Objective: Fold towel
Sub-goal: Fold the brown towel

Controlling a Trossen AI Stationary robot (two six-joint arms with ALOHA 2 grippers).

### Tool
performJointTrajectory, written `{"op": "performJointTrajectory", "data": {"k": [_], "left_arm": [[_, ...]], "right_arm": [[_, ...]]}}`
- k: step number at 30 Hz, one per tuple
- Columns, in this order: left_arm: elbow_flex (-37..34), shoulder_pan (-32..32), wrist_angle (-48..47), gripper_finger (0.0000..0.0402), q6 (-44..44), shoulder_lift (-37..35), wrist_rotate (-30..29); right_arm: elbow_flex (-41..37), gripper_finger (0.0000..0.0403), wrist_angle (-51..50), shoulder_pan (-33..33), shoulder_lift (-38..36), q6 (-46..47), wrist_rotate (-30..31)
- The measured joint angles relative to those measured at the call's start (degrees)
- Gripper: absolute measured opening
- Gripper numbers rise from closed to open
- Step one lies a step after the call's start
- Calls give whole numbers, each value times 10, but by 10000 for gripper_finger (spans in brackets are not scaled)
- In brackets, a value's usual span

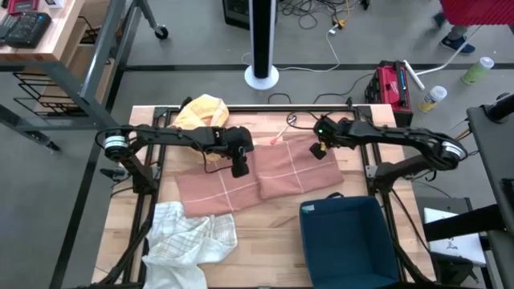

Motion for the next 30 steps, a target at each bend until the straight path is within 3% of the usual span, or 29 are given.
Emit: {"op": "performJointTrajectory", "data": {"k": [7, 12, 17, 24, 30], "left_arm": [[-1, 0, 2, 105, -7, 0, 0], [1, 0, 3, 96, -4, 0, -3], [1, 0, 2, 82, -5, 0, -5], [1, 0, 2, 79, -6, 0, -5], [1, 0, -5, 90, -7, 0, -5]], "right_arm": [[0, 0, -95, 0, -42, 23, 46], [1, 0, -98, -7, -30, 28, 76], [0, 0, -95, -13, 24, 28, 81], [-4, 1, -73, -14, 136, 45, 162], [0, 34, -74, -13, 178, 52, 161]]}}
